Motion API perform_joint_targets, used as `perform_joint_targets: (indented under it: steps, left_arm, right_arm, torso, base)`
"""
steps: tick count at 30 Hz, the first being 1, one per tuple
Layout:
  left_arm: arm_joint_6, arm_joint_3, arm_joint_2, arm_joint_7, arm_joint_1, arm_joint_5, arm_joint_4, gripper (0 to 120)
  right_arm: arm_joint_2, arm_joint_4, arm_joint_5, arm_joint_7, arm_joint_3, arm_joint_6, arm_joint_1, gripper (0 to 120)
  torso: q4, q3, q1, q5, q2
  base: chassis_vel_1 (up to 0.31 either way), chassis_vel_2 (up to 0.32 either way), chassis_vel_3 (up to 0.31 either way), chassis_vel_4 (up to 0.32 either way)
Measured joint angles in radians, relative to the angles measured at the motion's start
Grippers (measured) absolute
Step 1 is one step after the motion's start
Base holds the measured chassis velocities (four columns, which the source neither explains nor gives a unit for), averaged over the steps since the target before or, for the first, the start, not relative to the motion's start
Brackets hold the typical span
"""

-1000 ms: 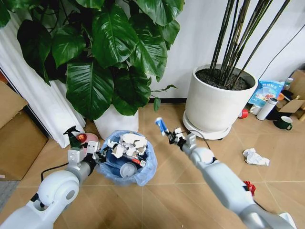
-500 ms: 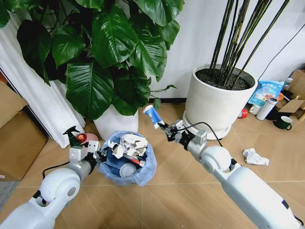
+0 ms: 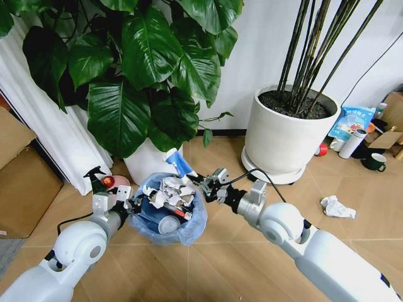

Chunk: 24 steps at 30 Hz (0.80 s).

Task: Pick up the trash bin and place the garbage on the floor into it.

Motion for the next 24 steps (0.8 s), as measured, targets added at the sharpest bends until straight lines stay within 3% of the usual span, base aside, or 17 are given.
perform_joint_targets:
  steps: [8, 24]
  left_arm:
    - [-0.001, -0.004, 0.0, 0.006, 0.004, 0.027, -0.004, 0]
    - [-0.004, -0.008, -0.008, 0.022, 0.003, 0.045, -0.012, 0]
  right_arm:
    - [0.0, -0.043, -0.015, -0.013, -0.09, 0.001, 0.052, 0]
    - [-0.022, -0.047, -0.032, -0.015, -0.121, -0.054, 0.056, 0]
  torso:
    - [0.0001, 0.0, 0.0, -0.0002, 0.0]
    - [0.0, 0.0, 0.0, -0.0001, 0.0]
  base:
    - [0.0, 0.0, 0.0, 0.0]
    - [0.0, 0.0, 0.0, 0.0]
